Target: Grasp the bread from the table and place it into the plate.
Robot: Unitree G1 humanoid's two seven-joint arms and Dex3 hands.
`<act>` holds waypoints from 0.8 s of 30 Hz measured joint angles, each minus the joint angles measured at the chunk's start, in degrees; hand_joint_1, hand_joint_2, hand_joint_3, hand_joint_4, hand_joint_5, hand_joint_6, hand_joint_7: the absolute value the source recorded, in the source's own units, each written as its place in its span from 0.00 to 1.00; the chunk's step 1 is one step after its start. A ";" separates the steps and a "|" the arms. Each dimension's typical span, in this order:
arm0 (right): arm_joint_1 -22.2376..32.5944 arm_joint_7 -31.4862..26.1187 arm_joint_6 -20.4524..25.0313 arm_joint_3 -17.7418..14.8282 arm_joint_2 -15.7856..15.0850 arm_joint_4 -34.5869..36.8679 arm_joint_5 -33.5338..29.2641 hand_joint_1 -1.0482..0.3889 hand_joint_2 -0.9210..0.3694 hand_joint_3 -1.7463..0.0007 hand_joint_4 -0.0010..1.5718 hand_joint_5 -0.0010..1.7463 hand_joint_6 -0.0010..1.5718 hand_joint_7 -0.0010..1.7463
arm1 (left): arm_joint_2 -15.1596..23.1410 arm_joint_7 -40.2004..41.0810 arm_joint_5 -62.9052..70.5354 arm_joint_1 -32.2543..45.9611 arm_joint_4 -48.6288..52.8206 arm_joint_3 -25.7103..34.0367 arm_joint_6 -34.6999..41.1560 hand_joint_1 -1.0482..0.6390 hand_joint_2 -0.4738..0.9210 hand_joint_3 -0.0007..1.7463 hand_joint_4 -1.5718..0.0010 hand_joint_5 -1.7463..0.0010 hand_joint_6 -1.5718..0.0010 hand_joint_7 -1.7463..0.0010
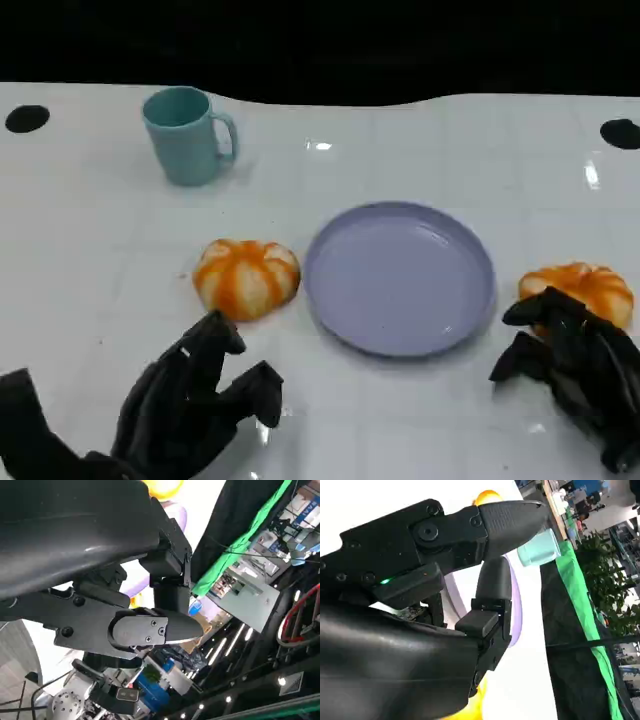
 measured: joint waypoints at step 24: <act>1.15 -1.64 2.99 0.28 0.39 -3.34 0.38 0.34 0.00 0.87 0.42 0.89 0.39 0.72 | -0.11 2.23 1.19 0.93 -3.59 -0.19 -1.00 0.31 1.00 0.21 0.52 0.00 0.67 0.05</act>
